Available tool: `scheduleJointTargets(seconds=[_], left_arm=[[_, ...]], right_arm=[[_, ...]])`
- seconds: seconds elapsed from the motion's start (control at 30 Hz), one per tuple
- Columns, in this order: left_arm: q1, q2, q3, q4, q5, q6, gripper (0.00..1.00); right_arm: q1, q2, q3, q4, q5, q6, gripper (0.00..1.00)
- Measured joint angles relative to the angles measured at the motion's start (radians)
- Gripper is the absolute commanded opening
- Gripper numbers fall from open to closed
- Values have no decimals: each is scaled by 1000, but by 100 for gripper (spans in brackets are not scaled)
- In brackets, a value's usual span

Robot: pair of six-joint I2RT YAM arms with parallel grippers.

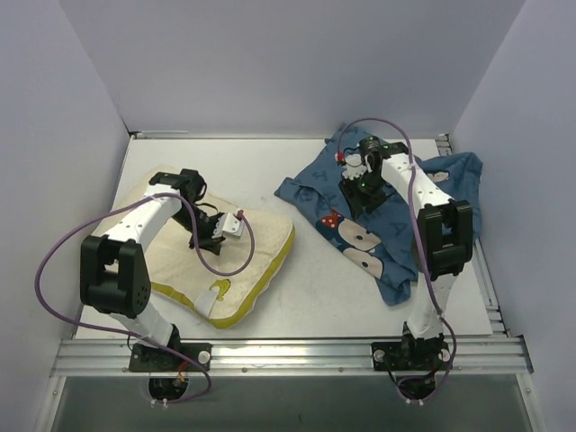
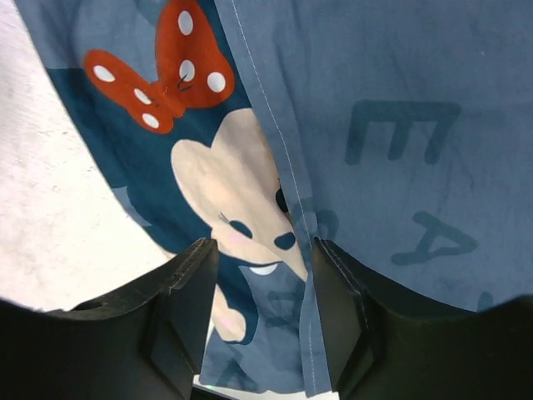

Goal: Put the pillow into the pillowcase

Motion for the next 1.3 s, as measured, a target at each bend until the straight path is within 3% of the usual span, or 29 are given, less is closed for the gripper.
scheduleJointTargets(seconds=[0.53,0.73,0.9,1.07,1.3], left_arm=[[48,-74,2,-3,68,-165,0],[50,-81,2,-3,69,-177,0],[50,-82,2,-3,69,-179,0],[51,-82,2,-2,73,-188,0],[51,-82,20,-2,77,-213,0]], right_arm=[[27,178,-14,90,150,-29,41],[-2,168,-16,80,15,-30,45],[-32,112,-13,55,-97,-27,40],[-44,111,-2,48,-101,-28,33],[-45,183,4,49,-77,-28,32]])
